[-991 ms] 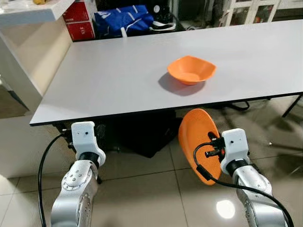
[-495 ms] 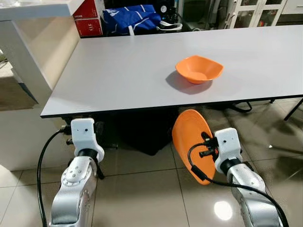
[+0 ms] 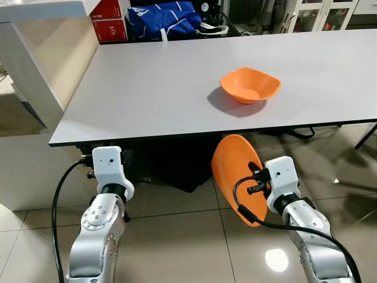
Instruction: Setting the table
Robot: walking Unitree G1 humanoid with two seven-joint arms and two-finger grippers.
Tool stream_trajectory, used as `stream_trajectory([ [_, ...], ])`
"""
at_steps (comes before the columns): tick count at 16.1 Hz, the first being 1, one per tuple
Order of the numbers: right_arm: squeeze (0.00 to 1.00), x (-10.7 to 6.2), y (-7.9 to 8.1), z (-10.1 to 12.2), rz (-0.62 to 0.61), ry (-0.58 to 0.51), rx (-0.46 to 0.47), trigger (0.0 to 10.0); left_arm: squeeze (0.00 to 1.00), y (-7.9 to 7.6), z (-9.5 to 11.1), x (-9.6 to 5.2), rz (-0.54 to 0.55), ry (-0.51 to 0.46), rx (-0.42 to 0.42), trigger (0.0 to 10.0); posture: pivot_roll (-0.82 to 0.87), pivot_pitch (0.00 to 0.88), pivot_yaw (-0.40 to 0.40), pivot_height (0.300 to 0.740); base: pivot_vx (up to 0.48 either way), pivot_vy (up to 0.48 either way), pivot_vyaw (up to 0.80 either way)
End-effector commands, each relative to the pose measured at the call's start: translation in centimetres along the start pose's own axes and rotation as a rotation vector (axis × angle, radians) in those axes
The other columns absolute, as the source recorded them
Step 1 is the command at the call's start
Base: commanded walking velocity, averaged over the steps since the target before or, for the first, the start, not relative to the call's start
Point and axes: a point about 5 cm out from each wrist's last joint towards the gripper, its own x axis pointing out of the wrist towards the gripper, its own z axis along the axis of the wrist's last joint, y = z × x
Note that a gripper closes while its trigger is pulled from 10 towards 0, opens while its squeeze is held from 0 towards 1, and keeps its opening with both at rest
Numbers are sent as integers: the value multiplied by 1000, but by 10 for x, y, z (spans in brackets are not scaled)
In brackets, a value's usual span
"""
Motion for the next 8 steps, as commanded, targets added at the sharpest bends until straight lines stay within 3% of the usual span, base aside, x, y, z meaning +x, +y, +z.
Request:
stream_trajectory([
  [1,0,2,-2,8,10,-51,-26,10000,0,-1,1,3,3,-3,2,10000,-176,0,48,740,0,0,0],
  [8,0,12,1,11,28,-57,-16,10000,0,3,8,7,9,-20,-19,10000,-160,0,36,740,0,0,0],
])
